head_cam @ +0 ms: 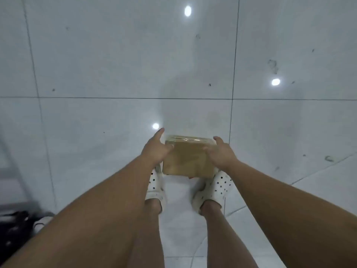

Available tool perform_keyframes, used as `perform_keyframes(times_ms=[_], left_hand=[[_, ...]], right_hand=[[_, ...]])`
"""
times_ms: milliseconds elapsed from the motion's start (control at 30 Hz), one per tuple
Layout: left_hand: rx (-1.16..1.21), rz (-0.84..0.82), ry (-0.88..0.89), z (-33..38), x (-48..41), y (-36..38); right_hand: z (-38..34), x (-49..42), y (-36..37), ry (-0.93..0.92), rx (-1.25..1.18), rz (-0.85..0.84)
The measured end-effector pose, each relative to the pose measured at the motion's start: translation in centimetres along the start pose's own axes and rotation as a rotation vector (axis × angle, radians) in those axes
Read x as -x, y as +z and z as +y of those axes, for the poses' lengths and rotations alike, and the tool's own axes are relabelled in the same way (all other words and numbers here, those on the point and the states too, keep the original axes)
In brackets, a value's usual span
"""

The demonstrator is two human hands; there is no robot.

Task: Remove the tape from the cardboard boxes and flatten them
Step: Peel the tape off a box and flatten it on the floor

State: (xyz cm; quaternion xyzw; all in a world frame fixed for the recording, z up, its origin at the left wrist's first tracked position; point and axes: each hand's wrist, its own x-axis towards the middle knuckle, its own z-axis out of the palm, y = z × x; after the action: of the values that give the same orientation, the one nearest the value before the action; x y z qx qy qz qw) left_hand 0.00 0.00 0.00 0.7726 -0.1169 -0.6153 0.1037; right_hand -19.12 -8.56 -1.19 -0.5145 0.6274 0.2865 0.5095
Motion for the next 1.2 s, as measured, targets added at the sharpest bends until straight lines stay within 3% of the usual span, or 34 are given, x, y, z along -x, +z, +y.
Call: perform_keyframes(times_ms=[200,433,533,667,800,1100,1200], left_hand=[[0.044,0.02,-0.243,-5.9,-3.4,2.3],[0.172,-0.1,-0.368,-8.0,-5.1,4.9],[0.293,-0.117,-0.365,-8.8,-4.9,5.3],[0.548,-0.022,-0.326,-8.9,-3.5,5.0],[0.772,0.015,-0.392,-6.9,-0.7,3.0],[0.668,-0.03,-0.208,3.6,8.5,-3.5],[0.658,0.033,-0.106,7.8,13.0,-5.5]], right_hand=[[3.9,-3.4,3.6,0.319,-0.122,-0.026],[6.9,-4.7,5.2,0.299,-0.278,-0.192],[6.8,-4.4,5.6,0.27,-0.418,-0.108],[5.9,-3.4,4.9,0.249,-0.541,-0.026],[4.2,-1.3,3.0,0.214,-0.615,-0.03],[-1.0,8.4,-5.7,0.083,-0.872,0.094],[-2.8,12.8,-9.3,0.014,-0.906,0.124]])
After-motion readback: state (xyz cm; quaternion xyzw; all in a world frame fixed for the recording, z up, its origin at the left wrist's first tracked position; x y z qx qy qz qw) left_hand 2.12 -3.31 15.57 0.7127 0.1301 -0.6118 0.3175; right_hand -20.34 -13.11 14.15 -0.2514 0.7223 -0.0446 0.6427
